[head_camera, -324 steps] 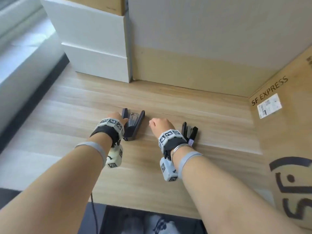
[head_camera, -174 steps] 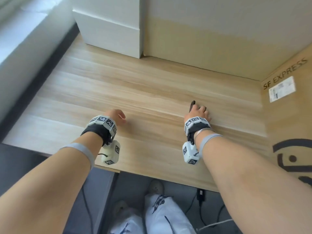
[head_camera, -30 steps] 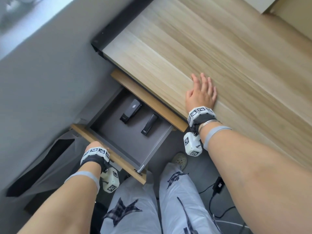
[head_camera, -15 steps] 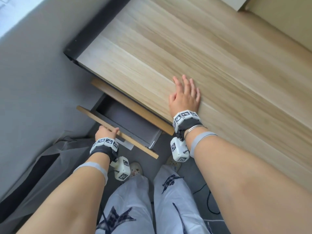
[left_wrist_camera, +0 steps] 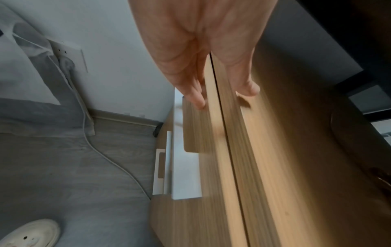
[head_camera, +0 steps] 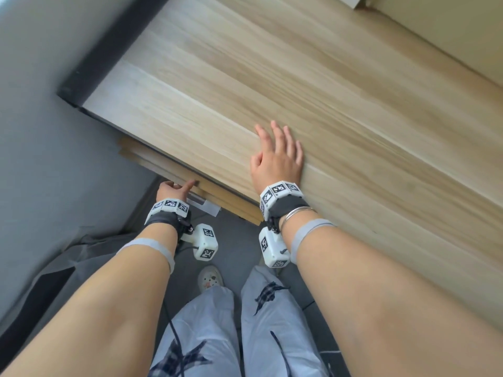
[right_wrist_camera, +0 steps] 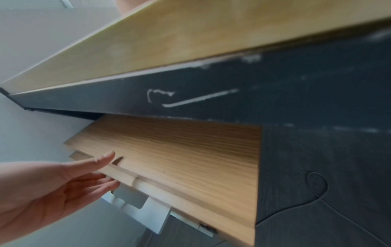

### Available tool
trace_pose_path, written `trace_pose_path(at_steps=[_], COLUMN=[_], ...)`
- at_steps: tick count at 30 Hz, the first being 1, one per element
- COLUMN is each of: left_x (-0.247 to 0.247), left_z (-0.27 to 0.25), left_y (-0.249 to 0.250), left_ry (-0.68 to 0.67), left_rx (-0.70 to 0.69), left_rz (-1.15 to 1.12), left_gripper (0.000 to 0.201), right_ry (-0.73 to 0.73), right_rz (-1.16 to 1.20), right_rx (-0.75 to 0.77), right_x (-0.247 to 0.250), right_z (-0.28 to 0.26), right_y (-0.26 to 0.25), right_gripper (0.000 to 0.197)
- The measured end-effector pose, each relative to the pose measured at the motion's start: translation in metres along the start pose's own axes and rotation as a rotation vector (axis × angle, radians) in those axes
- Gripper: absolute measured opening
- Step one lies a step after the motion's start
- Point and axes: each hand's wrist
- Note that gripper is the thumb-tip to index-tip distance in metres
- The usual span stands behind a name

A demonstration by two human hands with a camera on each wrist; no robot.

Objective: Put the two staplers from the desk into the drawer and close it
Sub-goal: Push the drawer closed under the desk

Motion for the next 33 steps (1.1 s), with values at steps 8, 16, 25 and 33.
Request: trace_pose_path(at_steps=[8,16,25,33], left_x=[-0.012,-0.011,-0.013,-0.005], left_z=[0.006,0.024,0.028,0.031], left_y=[0.004,0.002,0.017,0.013], left_ry=[0.021,-0.037,-0.050,-0.073], left_rx=[-0.030,0.033,0.120,0.063], left_rz=[-0.019,-0.047,0.221,0.264], left_gripper=[0.066,0.042,0.040,0.048], right_ry=[0.055,0.017,0.016,-0.012], right_rz=[-0.001,0.000,-0.006,0.021], right_rx=[-0.008,0.002,-0.007,-0.009], right_x=[-0.001,0.002,0.001,0.002], right_z=[0.000,0.000,0.000,0.001], right_y=[-0.002,-0.002,-0.003,-0.002], right_gripper=[0.062,0.062,0.063,0.060])
Point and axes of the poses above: each hand's wrist, its own z-axis towards the middle knuckle, its own x-axis out of the back of the hand, y = z × x, and after that the axes turned 11 degrees about -z, right-handed
